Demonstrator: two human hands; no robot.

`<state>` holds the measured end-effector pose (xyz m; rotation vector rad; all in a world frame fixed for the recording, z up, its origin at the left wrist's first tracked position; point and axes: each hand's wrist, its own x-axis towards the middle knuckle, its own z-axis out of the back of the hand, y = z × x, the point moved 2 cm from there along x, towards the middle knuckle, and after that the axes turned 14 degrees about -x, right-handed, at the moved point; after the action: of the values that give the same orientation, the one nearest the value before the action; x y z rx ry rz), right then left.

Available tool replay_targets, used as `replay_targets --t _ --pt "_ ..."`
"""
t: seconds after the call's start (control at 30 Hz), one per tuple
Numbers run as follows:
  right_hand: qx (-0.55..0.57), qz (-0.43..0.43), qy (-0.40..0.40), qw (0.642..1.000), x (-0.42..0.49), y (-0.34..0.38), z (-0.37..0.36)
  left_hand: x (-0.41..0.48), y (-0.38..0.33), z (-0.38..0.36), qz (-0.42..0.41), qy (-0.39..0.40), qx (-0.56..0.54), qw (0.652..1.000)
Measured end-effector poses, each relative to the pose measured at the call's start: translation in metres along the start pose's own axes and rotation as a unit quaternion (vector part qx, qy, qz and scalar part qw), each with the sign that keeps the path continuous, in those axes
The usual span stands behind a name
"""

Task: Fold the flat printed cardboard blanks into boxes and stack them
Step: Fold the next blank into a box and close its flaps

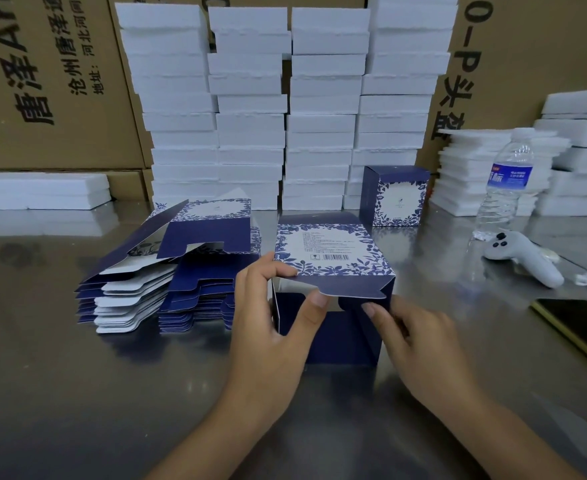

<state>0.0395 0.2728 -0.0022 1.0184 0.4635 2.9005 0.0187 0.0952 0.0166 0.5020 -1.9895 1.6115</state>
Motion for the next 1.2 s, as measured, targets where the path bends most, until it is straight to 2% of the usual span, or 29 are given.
replay_targets --t 0.13,0.33,0.43,0.53,0.7,0.9,1.1,1.2 --pt "-0.051 -0.009 0.068 0.996 -0.004 -0.006 -0.006 0.000 0.000 0.000 0.005 0.003 0.011 1.000" --pt "-0.054 0.000 0.052 0.997 -0.003 -0.004 -0.006 -0.001 0.000 0.000 0.014 0.005 0.014 1.000" --pt "-0.055 -0.003 0.078 0.995 -0.003 -0.009 -0.007 -0.001 0.000 0.001 0.025 0.007 0.013 1.000" --pt "-0.074 0.033 0.109 0.991 -0.003 -0.009 -0.009 0.000 -0.001 0.001 0.029 0.011 0.014 0.999" --pt "-0.071 0.016 0.090 0.993 -0.002 -0.010 -0.009 0.001 -0.001 0.001 0.036 0.017 0.020 0.999" --pt "-0.062 0.022 0.156 0.986 -0.003 -0.014 -0.008 0.002 0.000 0.003 0.052 0.020 0.002 0.998" --pt "-0.027 0.014 0.143 0.989 -0.001 -0.011 -0.008 0.003 0.000 0.004 0.071 0.013 -0.018 0.997" --pt "-0.021 0.020 0.161 0.987 -0.002 -0.011 -0.006 0.004 0.001 0.005 0.079 0.009 -0.019 0.997"
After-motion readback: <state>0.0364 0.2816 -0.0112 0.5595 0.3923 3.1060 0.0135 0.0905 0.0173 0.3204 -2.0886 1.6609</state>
